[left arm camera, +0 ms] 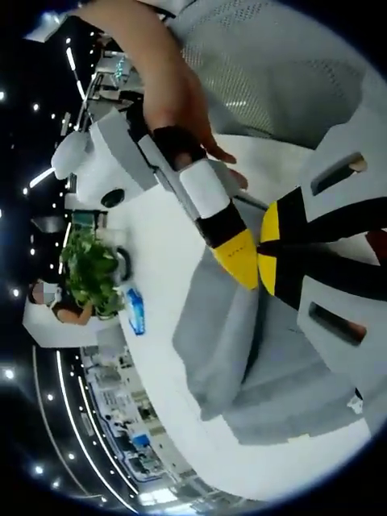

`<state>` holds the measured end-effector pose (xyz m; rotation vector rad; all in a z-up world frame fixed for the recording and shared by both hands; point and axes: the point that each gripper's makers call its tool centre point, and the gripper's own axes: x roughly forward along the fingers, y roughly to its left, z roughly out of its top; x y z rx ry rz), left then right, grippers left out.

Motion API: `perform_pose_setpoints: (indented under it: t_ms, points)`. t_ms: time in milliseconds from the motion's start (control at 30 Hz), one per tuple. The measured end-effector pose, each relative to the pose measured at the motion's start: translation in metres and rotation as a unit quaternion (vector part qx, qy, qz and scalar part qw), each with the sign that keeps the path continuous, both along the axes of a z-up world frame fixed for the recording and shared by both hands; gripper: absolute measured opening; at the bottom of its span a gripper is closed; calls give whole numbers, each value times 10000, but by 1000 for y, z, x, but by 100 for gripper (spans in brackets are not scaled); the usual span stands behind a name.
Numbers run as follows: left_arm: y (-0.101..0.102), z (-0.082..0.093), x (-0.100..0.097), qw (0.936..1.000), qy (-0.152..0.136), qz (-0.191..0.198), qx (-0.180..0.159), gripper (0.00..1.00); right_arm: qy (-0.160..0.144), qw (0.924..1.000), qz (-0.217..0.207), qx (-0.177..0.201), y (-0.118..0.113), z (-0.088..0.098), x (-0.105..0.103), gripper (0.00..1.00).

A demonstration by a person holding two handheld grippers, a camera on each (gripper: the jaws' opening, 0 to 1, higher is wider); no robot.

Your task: Open the folded towel by lifting each exposed corner and separating the folded layers until the towel lies flat within the target outline without major curled edges

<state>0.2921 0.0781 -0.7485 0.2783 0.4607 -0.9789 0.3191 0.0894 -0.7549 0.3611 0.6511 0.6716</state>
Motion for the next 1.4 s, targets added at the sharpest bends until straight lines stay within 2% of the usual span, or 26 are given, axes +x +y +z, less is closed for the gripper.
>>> perform_pose_setpoints:
  t_ms: [100, 167, 233, 333, 433, 533, 600, 633, 700, 800, 900, 1033, 1233, 1400]
  points:
    - [3, 2, 5, 9999, -80, 89, -2, 2, -81, 9997, -51, -237, -6, -4, 2, 0]
    - [7, 9, 10, 9994, -139, 245, -197, 1, -43, 9994, -111, -327, -10, -8, 3, 0]
    - [17, 10, 17, 9982, -45, 523, -282, 1, -34, 9992, -151, -374, -13, -9, 5, 0]
    - [32, 4, 25, 9961, 69, 850, -221, 1, -51, 9990, -200, -409, -16, -9, 6, 0]
    - [45, 0, 34, 9916, 208, 1245, -287, 1, -111, 9982, -219, -544, -20, -9, 7, 0]
    - [63, -8, 42, 9856, 324, 1651, -175, 2, -165, 9977, -282, -597, -24, -8, 10, 0]
    - [71, -13, 44, 9827, 392, 1805, -110, 2, -156, 9976, -328, -594, -26, -8, 10, 0]
    - [76, -19, 44, 9798, 524, 1928, -73, 3, -133, 9975, -346, -609, -27, -9, 10, 0]
    - [77, -23, 45, 9765, 733, 2016, -194, 4, -111, 9971, -346, -673, -28, -12, 11, 0]
    - [88, -33, 49, 9716, 797, 2229, -59, 4, -156, 9965, -299, -765, -28, -13, 10, 0]
    - [100, -40, 52, 9621, 985, 2540, -79, 4, -213, 9955, -235, -897, -27, -15, 10, 0]
    - [102, -47, 50, 9593, 1123, 2593, -6, 5, -199, 9957, -218, -880, -27, -16, 10, 0]
    - [107, -49, 51, 9585, 1055, 2646, 65, 10, -241, 9943, -112, -1032, -24, -20, 8, 0]
    - [108, -51, 51, 9587, 1034, 2649, 30, 12, -204, 9929, -204, -1154, -35, -21, 11, 0]
